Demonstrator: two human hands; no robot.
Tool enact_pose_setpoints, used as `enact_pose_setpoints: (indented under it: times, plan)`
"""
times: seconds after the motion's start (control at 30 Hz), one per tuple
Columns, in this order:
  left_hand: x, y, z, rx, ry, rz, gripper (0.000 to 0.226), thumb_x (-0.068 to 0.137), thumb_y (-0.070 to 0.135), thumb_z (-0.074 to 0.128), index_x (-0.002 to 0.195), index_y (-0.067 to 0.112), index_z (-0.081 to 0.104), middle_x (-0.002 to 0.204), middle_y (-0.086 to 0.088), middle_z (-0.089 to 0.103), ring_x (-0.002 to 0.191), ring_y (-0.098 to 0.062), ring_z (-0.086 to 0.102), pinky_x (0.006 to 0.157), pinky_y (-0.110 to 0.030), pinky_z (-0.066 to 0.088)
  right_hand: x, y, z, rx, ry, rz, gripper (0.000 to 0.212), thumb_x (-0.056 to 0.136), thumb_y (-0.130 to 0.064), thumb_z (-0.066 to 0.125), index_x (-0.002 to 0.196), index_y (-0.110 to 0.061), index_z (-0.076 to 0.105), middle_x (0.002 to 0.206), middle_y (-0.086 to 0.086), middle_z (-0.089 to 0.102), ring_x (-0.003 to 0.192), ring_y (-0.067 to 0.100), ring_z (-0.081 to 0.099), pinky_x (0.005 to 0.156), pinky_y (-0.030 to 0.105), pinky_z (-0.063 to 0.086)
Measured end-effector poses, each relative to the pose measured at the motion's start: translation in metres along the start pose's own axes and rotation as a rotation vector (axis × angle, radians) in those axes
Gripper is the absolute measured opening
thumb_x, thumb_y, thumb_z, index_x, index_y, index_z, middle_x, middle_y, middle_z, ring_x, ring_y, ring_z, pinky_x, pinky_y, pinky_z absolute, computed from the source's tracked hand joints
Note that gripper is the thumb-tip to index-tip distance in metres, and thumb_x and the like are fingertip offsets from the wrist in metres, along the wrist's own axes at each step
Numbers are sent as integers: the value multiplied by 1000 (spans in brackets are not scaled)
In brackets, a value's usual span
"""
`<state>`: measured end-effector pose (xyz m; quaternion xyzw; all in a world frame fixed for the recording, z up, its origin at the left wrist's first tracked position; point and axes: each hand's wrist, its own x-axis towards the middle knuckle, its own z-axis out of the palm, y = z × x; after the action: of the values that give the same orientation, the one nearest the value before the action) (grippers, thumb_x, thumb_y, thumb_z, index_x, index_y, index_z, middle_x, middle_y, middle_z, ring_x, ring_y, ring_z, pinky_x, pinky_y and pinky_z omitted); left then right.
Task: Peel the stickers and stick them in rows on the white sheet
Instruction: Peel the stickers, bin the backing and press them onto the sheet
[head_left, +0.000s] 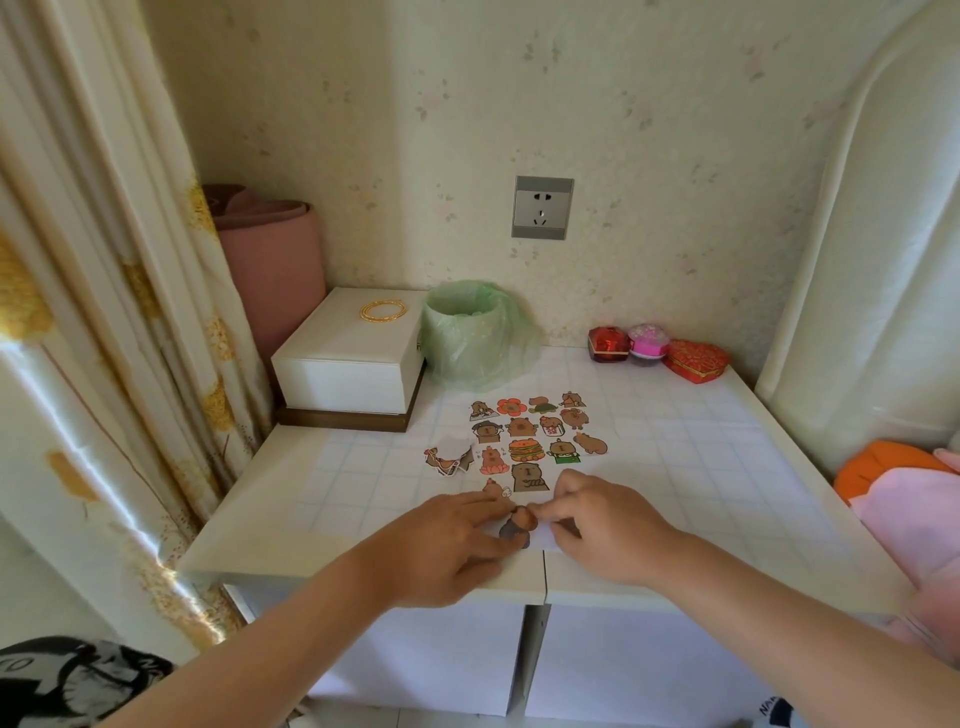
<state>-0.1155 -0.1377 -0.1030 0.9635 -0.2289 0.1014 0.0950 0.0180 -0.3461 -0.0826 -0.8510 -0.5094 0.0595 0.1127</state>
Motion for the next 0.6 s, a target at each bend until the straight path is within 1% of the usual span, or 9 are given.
enact_pose_setpoints:
  times: [0.1,0.17,0.23,0.33,0.4,0.43,0.47,0.53,0.6]
  plan:
    - [-2,5,-3,-56,61,-22,33,103,38,44,123,27,68,133,5,57,112,-15,54,93,-33,49,-1,2,2,7,21,6,39,100,-28,50,132,-47,59,98,-9,45,85,10,48,68,26,40]
    - [-4,6,-3,-71,71,-67,31,100,38,49,123,31,67,133,11,57,108,-12,56,87,-31,53,-1,3,4,9,30,7,40,100,-29,49,134,-47,57,100,-10,43,88,7,43,69,24,37]
    - [-4,5,-3,-63,76,-103,32,97,38,51,125,33,66,134,16,59,112,-11,59,85,-32,55,-1,5,5,-16,40,-5,40,99,-29,49,136,-44,55,106,-9,44,97,8,42,74,25,38]
    - [-1,2,-2,-68,106,-147,36,94,37,52,127,32,66,138,20,57,123,-9,56,91,-31,54,1,9,8,-45,92,-21,39,99,-28,49,136,-37,56,119,-7,47,114,15,45,84,27,39]
    - [1,0,-1,-100,128,-172,34,92,33,54,123,29,69,135,19,59,122,-9,56,93,-32,53,1,8,12,-67,129,-61,38,97,-24,51,133,-32,59,129,-6,50,120,18,46,93,28,40]
    - [2,0,0,-102,135,-173,33,92,32,54,121,27,70,132,16,62,118,-11,58,91,-33,53,2,8,14,-87,146,-98,37,96,-21,52,130,-30,62,132,-6,52,119,19,49,95,31,41]
    - [3,0,2,-93,141,-172,33,92,32,55,120,25,70,128,13,63,113,-13,59,89,-33,53,2,8,17,-102,167,-140,37,94,-17,53,127,-29,65,131,-6,56,115,20,52,93,34,45]
    - [2,2,4,-72,144,-176,34,93,35,54,121,25,69,122,10,62,106,-13,57,85,-32,53,2,11,23,-119,193,-211,39,91,-14,53,124,-28,67,124,-9,61,103,20,57,83,36,50]
    - [0,2,4,-82,136,-196,34,96,40,51,124,29,67,118,10,60,105,-12,56,82,-30,53,4,13,26,-141,208,-246,41,91,-15,49,126,-28,67,121,-12,62,98,19,58,78,35,51]
